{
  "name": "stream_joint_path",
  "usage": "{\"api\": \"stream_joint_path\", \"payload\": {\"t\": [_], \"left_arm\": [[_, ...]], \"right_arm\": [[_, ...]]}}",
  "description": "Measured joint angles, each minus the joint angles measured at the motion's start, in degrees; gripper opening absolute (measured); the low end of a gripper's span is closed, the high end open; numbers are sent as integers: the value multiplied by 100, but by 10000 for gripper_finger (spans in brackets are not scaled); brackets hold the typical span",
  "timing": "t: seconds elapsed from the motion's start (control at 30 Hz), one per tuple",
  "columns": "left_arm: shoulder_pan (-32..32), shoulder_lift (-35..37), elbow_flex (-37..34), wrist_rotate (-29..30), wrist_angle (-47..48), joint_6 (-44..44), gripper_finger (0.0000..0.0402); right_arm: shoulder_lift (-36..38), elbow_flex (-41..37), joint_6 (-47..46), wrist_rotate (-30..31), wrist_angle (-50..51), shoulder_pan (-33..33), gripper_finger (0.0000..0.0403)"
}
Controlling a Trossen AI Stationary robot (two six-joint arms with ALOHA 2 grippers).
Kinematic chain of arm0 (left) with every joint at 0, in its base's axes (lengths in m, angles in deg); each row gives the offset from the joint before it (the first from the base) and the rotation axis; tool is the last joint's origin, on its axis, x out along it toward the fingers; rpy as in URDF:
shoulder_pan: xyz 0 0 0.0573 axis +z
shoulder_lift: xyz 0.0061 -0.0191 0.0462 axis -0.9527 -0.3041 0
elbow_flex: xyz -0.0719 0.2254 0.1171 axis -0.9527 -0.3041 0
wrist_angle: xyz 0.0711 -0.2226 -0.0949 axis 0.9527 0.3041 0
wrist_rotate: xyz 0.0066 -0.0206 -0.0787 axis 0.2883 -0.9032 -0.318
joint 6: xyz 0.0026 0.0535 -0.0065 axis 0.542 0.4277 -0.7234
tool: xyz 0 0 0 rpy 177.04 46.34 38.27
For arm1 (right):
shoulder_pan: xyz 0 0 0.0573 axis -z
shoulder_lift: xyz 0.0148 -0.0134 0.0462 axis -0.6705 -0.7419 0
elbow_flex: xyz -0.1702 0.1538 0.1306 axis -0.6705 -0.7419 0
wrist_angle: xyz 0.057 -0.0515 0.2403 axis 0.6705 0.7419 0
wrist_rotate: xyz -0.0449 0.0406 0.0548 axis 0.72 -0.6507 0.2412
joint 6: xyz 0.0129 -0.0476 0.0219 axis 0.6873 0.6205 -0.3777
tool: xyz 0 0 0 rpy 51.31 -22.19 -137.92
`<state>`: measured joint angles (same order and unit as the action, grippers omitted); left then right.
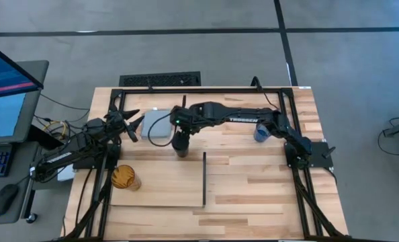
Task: Stack small to large cups/mugs on shelf
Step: Put the black cup on the shelf
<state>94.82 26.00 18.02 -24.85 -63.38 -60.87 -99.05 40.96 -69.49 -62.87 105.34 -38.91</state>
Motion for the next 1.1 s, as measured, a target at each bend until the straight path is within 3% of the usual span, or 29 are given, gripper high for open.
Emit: {"api": "stream_joint_path", "payload": {"t": [0.13, 0.5, 0.67, 1.1], "left_arm": [[0, 0, 0, -2, 0, -9, 174], [-1, 0, 0, 0, -98, -155, 174], [-2, 0, -2, 6, -283, -156, 174], [-2, 2, -2, 238, -796, -189, 174]], "right_arm": [[3, 593, 124, 16, 468, 63, 240], [972, 493, 360, 187, 297, 296, 240], [1594, 484, 529, 888, 561, 278, 240], [3443, 366, 363, 3874, 1930, -457, 240]]}}
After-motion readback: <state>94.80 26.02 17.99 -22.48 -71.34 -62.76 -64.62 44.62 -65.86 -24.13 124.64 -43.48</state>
